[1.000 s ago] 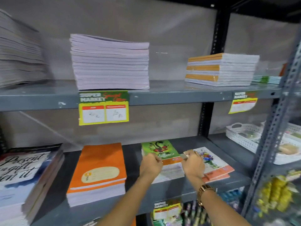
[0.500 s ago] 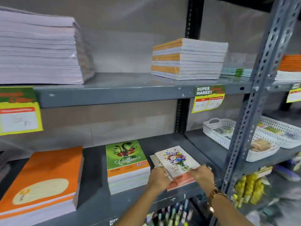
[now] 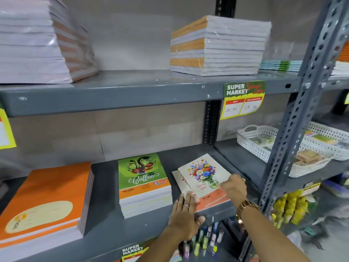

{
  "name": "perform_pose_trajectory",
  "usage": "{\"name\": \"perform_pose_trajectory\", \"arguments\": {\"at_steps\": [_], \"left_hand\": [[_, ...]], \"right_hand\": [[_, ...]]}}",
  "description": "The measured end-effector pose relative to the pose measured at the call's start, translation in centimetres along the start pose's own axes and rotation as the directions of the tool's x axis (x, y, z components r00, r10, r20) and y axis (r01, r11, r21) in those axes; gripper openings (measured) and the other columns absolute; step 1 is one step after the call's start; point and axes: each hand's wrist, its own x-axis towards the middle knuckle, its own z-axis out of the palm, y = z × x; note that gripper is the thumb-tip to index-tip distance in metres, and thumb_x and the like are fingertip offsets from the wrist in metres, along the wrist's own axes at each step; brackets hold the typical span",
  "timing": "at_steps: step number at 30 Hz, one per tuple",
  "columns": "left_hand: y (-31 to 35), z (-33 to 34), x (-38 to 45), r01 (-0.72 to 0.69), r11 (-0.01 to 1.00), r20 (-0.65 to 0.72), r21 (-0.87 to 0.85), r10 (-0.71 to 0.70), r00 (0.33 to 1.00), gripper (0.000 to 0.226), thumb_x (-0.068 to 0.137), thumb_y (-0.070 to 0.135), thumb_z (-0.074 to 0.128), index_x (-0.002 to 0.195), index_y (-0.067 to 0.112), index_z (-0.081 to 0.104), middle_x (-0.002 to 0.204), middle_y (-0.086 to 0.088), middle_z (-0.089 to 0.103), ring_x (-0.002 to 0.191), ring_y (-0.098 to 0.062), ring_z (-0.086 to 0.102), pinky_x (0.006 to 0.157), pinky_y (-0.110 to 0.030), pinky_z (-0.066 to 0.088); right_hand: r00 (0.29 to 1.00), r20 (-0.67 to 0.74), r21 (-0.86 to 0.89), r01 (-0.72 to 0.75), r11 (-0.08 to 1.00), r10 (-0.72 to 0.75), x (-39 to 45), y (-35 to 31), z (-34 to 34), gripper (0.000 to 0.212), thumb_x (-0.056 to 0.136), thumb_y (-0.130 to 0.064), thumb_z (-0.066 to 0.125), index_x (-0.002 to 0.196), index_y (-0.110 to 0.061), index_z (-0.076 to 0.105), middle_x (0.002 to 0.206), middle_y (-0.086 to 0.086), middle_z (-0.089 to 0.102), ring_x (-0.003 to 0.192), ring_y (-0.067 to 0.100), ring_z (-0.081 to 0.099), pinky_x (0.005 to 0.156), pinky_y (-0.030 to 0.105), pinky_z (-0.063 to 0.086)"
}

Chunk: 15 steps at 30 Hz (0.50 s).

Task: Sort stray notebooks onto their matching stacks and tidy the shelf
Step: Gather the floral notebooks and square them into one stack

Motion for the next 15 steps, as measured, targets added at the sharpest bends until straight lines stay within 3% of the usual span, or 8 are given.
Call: {"name": "perform_pose_trajectory", "arguments": {"at_steps": [9,15], "left_hand": [[-1.8,-0.3,-1.8,-0.123,0.989,0.003,0.081,0.123,0.992,0.071,0.098,0.041,0.029,0.148,0.008,-0.009,0.159,-0.008,-0.012,0.146,-0.021,-0.013,0.121,-0.039,-0.007],[-4.7,-0.7,-3.9,-0.198,0.979,0.02,0.056,0.198,0.98,0.062,0.1,0.033,0.028,0.149,0.009,-0.001,0.16,-0.007,-0.006,0.147,-0.019,-0.009,0.121,-0.033,-0.005]], "right_hand": [[0.924,-0.37,0.188,0.176,0.966,-0.096,-3.6,-2.6,-2.7,0.026,0.095,-0.004,0.043,0.113,0.013,0.052,0.116,0.034,0.058,0.108,0.044,0.057,0.089,0.044,0.046],[0.916,-0.4,0.409,0.146,0.901,0.033,-5.6,-6.0,-3.7,0.032,0.1,-0.012,0.036,0.119,0.01,0.05,0.121,0.034,0.056,0.115,0.044,0.053,0.092,0.046,0.043]]}}
